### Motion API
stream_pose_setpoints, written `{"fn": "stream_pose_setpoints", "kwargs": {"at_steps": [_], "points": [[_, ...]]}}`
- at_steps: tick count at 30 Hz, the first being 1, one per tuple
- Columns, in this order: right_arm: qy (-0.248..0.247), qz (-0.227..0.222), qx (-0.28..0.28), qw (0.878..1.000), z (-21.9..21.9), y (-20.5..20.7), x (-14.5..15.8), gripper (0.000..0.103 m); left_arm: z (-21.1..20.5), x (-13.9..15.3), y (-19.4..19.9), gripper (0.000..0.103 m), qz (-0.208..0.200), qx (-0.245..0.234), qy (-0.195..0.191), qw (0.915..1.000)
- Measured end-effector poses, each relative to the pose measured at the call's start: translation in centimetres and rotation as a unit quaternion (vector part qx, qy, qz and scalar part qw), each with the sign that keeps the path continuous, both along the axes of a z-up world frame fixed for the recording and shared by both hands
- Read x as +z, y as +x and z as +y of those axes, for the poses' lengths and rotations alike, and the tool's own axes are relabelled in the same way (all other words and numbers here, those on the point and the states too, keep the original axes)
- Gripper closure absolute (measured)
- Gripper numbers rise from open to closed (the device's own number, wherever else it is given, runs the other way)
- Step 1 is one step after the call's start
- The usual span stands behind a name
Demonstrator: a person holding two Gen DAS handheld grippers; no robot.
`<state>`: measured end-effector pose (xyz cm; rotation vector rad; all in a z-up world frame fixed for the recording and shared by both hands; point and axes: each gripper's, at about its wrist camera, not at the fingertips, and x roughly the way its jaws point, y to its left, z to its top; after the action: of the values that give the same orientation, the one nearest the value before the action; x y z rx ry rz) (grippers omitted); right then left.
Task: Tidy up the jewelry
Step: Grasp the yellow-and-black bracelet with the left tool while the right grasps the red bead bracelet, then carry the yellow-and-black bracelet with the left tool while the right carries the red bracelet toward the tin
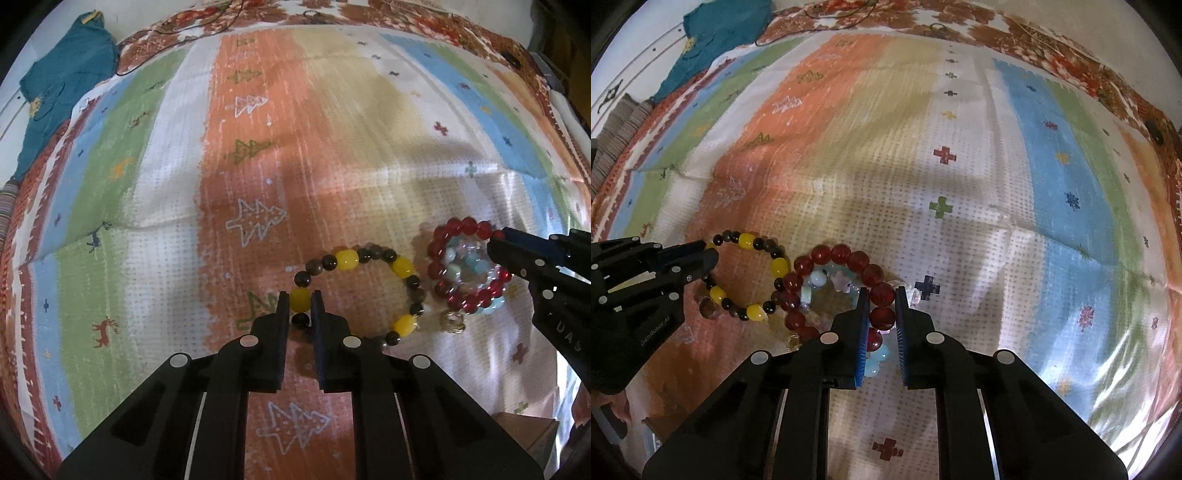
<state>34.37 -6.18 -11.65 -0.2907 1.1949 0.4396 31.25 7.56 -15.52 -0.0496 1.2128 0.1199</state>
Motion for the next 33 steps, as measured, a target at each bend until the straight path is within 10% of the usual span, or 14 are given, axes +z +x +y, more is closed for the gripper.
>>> {"fn": "stream_pose_setpoints", "kwargs": {"at_steps": [33], "points": [[0.005, -0.055, -0.029, 0.998, -4.3, -3.2, 5.5, 0.089, -3.0, 6.9, -3.8, 0.092, -0.057, -0.012, 0.02, 0.9981]]}}
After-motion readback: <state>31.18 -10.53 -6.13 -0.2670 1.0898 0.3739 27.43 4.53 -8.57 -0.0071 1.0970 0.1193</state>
